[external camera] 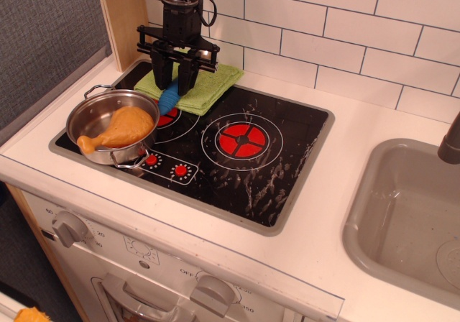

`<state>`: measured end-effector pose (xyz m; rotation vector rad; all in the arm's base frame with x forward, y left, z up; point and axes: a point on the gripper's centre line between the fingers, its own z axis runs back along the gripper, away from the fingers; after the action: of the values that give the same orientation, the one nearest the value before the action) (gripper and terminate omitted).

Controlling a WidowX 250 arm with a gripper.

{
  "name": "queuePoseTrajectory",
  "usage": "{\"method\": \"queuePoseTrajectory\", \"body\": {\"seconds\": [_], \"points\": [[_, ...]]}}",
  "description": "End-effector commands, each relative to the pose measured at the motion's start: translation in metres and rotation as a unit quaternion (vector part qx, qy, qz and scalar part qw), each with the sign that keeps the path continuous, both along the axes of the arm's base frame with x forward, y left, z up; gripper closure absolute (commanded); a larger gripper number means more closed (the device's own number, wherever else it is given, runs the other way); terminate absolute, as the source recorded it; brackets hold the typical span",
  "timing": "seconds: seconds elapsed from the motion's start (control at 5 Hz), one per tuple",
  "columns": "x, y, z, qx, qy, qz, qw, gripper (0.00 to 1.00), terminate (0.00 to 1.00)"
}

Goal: Move the blue spoon to the front right corner.

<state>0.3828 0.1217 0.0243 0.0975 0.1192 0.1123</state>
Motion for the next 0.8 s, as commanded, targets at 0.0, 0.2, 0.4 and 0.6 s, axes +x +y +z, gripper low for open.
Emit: {"method": "queuePoseTrajectory", "body": {"seconds": [0.0,0.2,0.4,0.6], "points": [[0.006,0.003,0.015,0.003,-0.017,0.005,0.9998,1.00,0.00],[0.007,0.004,0.026,0.001,-0.031,0.005,0.9995,1.00,0.00],[0.005,-0.005,0.053,-0.006,-0.063,-0.011,0.9979,1.00,0.00],[-0.006,-0.028,0.069,-0.002,-0.079,-0.044,0.9959,1.00,0.00]]}}
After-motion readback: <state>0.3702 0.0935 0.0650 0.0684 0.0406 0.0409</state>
